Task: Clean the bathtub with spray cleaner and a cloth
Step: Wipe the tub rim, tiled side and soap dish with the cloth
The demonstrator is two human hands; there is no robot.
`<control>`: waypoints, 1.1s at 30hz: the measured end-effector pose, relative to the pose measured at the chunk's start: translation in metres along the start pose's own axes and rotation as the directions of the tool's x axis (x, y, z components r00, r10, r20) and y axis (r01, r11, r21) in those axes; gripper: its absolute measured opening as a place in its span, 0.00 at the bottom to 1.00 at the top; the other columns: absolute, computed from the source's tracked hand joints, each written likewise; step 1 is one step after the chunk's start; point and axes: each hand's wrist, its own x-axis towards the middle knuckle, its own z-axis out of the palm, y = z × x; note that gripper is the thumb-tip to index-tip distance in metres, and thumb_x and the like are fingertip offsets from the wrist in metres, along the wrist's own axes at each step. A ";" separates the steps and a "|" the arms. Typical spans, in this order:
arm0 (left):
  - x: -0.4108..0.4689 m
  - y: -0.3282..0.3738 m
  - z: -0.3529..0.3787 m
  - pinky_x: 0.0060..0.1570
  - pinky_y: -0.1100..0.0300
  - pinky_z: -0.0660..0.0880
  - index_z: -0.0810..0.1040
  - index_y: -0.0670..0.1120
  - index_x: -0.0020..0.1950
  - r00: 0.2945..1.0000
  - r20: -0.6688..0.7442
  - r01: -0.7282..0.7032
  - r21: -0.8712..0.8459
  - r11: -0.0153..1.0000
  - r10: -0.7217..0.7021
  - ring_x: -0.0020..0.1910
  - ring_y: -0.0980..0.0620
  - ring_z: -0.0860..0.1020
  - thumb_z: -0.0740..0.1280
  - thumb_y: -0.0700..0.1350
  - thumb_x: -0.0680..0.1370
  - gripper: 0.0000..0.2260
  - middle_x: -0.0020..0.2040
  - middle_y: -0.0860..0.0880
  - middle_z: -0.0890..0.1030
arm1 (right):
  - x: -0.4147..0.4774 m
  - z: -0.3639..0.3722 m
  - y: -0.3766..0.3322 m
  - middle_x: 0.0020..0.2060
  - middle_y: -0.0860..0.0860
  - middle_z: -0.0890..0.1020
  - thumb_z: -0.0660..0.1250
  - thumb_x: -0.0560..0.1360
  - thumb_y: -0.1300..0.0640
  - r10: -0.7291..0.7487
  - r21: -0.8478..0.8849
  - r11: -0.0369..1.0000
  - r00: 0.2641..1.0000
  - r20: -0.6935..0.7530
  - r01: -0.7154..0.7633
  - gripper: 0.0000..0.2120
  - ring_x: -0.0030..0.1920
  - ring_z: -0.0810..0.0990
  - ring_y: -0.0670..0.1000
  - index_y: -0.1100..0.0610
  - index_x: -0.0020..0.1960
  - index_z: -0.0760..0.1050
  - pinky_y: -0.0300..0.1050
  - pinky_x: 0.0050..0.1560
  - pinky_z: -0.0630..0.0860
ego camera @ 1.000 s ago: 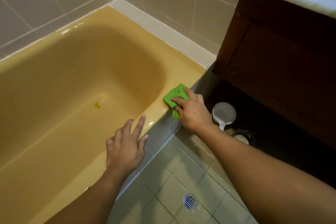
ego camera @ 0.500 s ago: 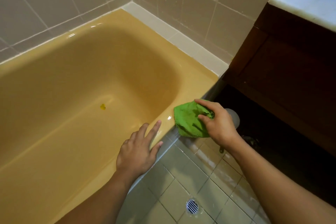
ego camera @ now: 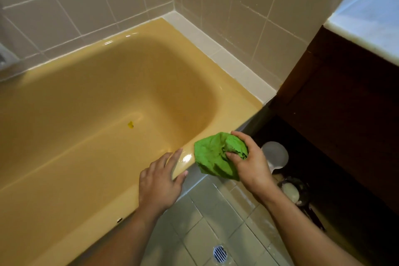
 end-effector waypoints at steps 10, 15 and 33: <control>-0.084 0.078 -0.117 0.70 0.51 0.70 0.71 0.55 0.76 0.885 0.382 0.443 -0.867 0.227 -0.266 0.71 0.50 0.74 0.78 0.60 0.70 0.37 0.73 0.51 0.75 | -0.062 -0.082 -0.122 0.51 0.49 0.86 0.69 0.78 0.68 -0.033 0.170 0.984 0.907 0.420 -0.043 0.18 0.53 0.85 0.46 0.50 0.63 0.78 0.38 0.48 0.81; -0.164 0.140 -0.187 0.68 0.53 0.71 0.74 0.55 0.73 0.899 0.371 0.383 -0.924 0.008 -0.231 0.68 0.57 0.77 0.81 0.62 0.63 0.40 0.68 0.57 0.80 | -0.118 -0.130 -0.190 0.56 0.59 0.85 0.66 0.79 0.66 -0.055 0.405 0.885 0.814 0.578 -0.228 0.16 0.56 0.84 0.58 0.56 0.66 0.77 0.50 0.52 0.83; -0.292 0.234 -0.366 0.51 0.45 0.82 0.83 0.43 0.51 0.781 -0.062 0.109 -0.966 0.234 -0.622 0.47 0.43 0.86 0.74 0.43 0.78 0.05 0.45 0.45 0.87 | -0.236 -0.194 -0.246 0.66 0.44 0.78 0.71 0.79 0.53 -0.149 0.000 0.984 0.812 0.565 0.180 0.24 0.66 0.76 0.44 0.38 0.71 0.72 0.52 0.65 0.76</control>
